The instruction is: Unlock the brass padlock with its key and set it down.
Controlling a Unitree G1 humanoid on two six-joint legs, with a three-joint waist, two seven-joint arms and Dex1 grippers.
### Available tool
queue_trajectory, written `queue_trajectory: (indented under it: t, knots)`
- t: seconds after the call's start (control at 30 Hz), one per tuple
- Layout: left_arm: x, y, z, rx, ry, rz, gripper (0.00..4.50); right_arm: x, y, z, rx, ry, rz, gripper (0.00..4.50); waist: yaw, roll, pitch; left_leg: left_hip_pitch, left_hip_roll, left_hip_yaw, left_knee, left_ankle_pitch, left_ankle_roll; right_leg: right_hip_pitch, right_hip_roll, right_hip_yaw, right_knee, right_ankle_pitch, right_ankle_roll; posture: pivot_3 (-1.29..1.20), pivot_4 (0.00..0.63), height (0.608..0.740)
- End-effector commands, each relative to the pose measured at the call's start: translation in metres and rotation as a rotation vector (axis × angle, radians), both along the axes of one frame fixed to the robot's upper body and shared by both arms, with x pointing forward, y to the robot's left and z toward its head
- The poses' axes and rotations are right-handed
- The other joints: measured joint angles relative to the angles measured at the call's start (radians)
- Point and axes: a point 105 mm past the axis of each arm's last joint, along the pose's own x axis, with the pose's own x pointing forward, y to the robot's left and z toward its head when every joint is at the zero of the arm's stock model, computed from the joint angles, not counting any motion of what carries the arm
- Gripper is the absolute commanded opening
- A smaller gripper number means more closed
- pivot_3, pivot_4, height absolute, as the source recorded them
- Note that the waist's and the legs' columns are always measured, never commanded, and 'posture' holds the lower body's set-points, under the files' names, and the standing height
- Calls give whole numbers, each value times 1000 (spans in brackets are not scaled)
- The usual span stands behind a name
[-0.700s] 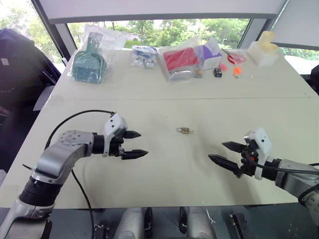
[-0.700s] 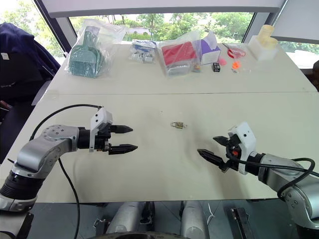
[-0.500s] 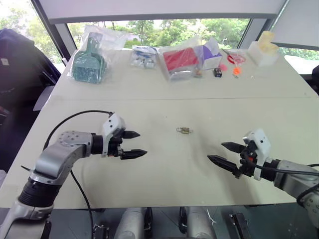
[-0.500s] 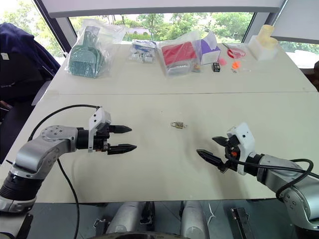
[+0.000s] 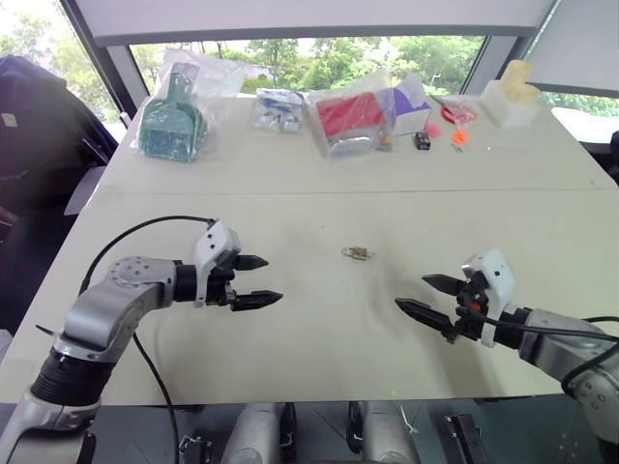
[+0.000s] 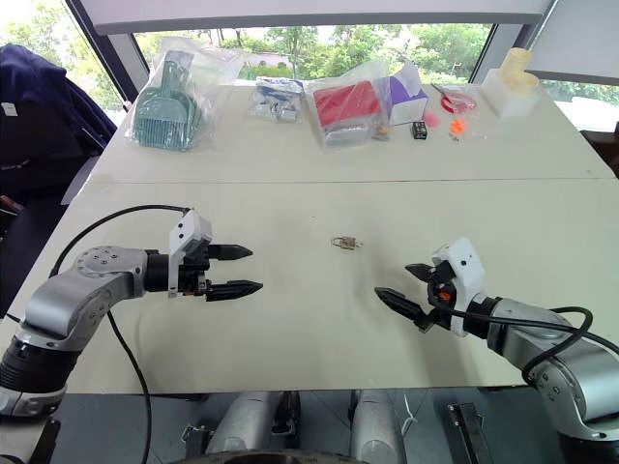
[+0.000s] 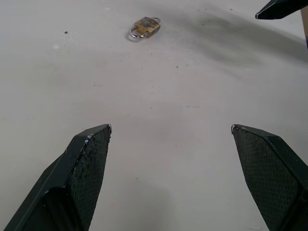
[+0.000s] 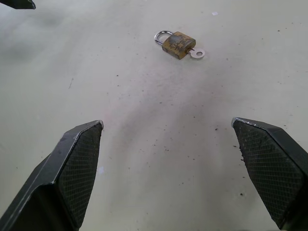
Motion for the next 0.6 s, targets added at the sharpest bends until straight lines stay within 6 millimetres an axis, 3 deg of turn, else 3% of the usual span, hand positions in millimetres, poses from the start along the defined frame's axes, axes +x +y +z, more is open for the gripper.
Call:
queue_trajectory:
  t: [0.03, 0.2, 0.4, 0.5, 0.6]
  knots:
    - [2, 0, 12, 11, -57, -19, 4177, 1, 4, 8, 3, -41, 14, 4447, 0, 0, 0, 0, 0, 0, 0, 0, 0, 0, 0, 0, 0, 0, 0, 0, 150, 735]
    - [20, 0, 18, 47, -106, -57, 4177, 1, 4, 10, 9, -49, -1, 4447, 3, 0, 0, 0, 0, 0, 0, 0, 0, 0, 0, 0, 0, 0, 0, 0, 150, 735]
    - [53, -13, 47, 65, -207, -176, 4177, -6, 2, 13, 30, -66, -53, 4447, 6, 0, 0, 0, 0, 0, 0, 1, 1, 0, 0, 0, 0, 0, 0, 0, 150, 735]
    - [70, -37, 60, 62, -267, -272, 4177, -8, 1, 14, 34, -74, -78, 4447, 10, 0, 0, 0, -1, 1, 0, 2, 3, 0, 0, 0, 0, 0, 0, 0, 150, 735]
    - [76, -80, 61, 97, -317, -441, 4177, -8, -1, 17, 42, -90, -102, 4447, 26, -1, 0, 0, -1, 1, 2, 2, 4, 1, 0, 0, 0, 0, 0, 0, 150, 735]
